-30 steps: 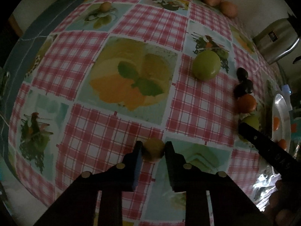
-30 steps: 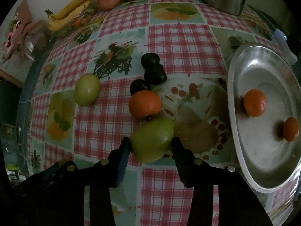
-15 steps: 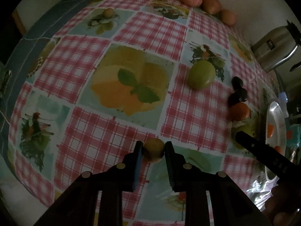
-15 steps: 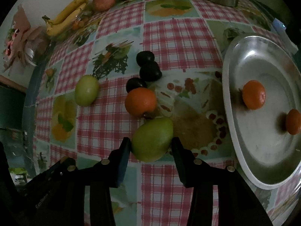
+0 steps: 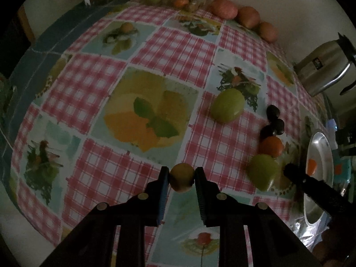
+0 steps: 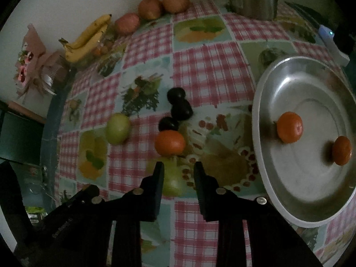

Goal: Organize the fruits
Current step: 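Carry the kiwi and the green pear with both tools to the steel bowl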

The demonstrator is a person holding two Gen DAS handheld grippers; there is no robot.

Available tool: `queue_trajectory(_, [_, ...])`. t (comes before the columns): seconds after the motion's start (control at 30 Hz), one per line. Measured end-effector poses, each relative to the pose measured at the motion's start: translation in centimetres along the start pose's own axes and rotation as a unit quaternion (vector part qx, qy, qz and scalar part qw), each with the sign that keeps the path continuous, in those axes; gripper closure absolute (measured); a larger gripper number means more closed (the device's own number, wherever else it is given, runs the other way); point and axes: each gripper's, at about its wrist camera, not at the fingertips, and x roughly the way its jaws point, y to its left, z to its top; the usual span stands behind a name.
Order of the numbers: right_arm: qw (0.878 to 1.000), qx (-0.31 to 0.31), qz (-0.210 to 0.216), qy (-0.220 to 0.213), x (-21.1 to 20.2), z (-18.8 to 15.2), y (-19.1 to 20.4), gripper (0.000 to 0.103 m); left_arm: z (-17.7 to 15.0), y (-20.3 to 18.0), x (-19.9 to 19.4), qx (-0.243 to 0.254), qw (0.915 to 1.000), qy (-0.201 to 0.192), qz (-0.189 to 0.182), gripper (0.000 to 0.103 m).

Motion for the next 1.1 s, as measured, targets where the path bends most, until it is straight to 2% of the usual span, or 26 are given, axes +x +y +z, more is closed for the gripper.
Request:
queue_trajectory(0.27, [0.999,0.029,0.015,0.029,1.5,-0.1,-1.3,0.073,0.2,0.5,0.4,-0.010,0.9999,0.002,-0.006,0.078])
queue_trajectory(0.33, [0.999,0.024,0.020,0.029,1.4,-0.1,-1.0,0.066,0.2,0.5,0.4,-0.010,0.9999,0.002,-0.006,0.078])
queue_trajectory(0.5, [0.999,0.011,0.035,0.031,1.5,-0.2,0.1,0.065,0.1,0.2,0.3,-0.001,1.0000,0.000,-0.006,0.077])
queue_trajectory(0.67, [0.999,-0.015,0.012,0.040,2.6,-0.3,1.2,0.064,0.2,-0.2,0.3,0.012,0.9999,-0.003,-0.011,0.077])
queue_trajectory(0.73, [0.999,-0.024,0.006,0.041,3.0,-0.3,1.5,0.060,0.2,-0.3,0.5,0.015,0.9998,-0.003,-0.012,0.077])
queue_trajectory(1.0, [0.996,-0.069,-0.012,0.054,4.8,-0.8,3.5,0.060,0.4,0.1,0.6,0.012,0.9998,0.000,-0.018,0.077])
queue_trajectory(1.1, [0.994,-0.082,-0.035,0.060,5.6,-0.9,3.9,0.060,0.4,0.0,0.6,0.013,0.9998,0.001,-0.017,0.077])
